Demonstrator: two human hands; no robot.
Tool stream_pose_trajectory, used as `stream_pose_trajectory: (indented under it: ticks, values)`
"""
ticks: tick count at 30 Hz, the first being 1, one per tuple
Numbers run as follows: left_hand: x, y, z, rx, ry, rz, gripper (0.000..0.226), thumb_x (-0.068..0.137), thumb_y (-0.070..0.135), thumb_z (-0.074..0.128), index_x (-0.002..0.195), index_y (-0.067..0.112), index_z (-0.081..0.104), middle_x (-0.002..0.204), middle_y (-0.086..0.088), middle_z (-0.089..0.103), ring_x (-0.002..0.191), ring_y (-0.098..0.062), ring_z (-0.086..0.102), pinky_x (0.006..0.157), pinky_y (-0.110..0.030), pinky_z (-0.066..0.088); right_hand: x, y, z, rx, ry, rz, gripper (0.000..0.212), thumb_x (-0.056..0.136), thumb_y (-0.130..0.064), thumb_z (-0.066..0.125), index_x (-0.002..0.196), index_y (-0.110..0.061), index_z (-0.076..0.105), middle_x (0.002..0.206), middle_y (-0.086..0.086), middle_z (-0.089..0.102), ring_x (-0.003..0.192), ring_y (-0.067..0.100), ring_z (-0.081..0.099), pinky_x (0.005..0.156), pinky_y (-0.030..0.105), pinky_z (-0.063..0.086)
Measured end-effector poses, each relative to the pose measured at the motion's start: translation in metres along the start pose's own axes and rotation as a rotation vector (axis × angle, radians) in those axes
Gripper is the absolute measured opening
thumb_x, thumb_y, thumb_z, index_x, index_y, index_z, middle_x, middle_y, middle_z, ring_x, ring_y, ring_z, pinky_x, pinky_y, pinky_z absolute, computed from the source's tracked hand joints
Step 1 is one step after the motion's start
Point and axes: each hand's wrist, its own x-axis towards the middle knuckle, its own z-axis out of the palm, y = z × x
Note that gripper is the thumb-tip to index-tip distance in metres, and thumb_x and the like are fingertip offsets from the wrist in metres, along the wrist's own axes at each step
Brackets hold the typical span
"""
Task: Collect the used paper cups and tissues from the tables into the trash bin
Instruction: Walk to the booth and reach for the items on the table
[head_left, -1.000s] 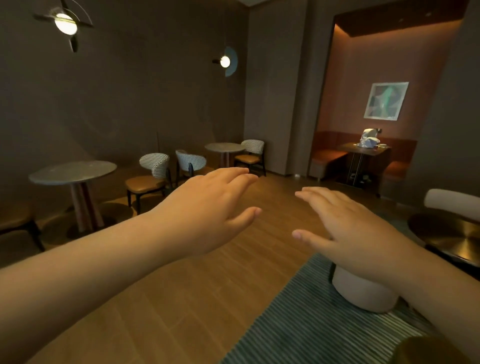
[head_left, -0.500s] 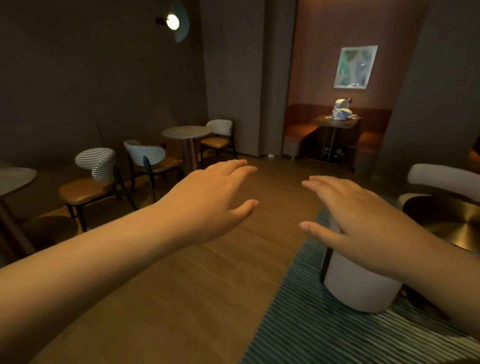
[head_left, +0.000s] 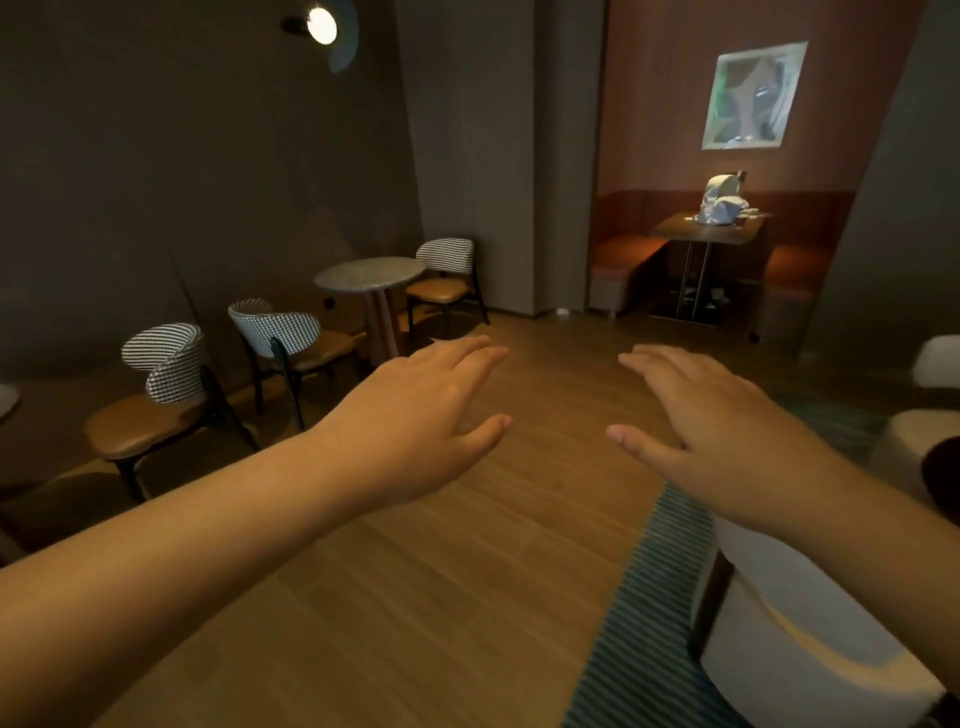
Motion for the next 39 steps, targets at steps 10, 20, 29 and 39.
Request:
stream_pose_trajectory:
  ticks: [10,20,29,39]
  values:
    - [0.252,-0.07,0.099,-0.116,0.011,0.027,0.072,0.086,0.066,0.04,0.147,0.035,0.02,0.155,0.013,0.018,0.14,-0.007,0.022,0.111,-0.035,0.031,0.214,0.122,0.036,-0.053,0.027,0.078,0.073,0.089,-0.059,0.039,0.149,-0.031,0.01,0.156,-0.013,0.01,0.142,0.006,0.01,0.112,0.029,0.015]
    - [0.53,-0.12,0.172,-0.153,0.021,0.169,0.069,0.09,0.061,0.035,0.149,0.031,0.014,0.156,0.011,0.013,0.141,-0.006,0.016,0.111,-0.028,0.023,0.414,0.273,0.049,-0.052,0.101,0.271,0.07,0.087,-0.058,0.041,0.148,-0.03,0.018,0.154,-0.012,0.018,0.14,0.006,0.016,0.114,0.03,0.02]
    - [0.76,-0.103,0.262,-0.173,0.022,0.291,0.069,0.091,0.059,0.035,0.149,0.032,0.011,0.157,0.012,0.01,0.141,-0.005,0.013,0.111,-0.027,0.02,0.55,0.45,0.071,-0.066,0.139,0.363,0.082,0.076,-0.07,0.025,0.147,-0.031,0.017,0.153,-0.014,0.017,0.139,0.004,0.016,0.112,0.029,0.021]
    - [1.026,-0.069,0.324,-0.132,0.053,0.371,0.068,0.09,0.059,0.039,0.149,0.032,0.016,0.156,0.011,0.017,0.141,-0.004,0.016,0.111,-0.025,0.02,0.724,0.661,0.071,0.003,0.217,0.435,0.071,0.086,-0.058,0.042,0.147,-0.03,0.018,0.153,-0.01,0.022,0.139,0.008,0.02,0.111,0.031,0.023]
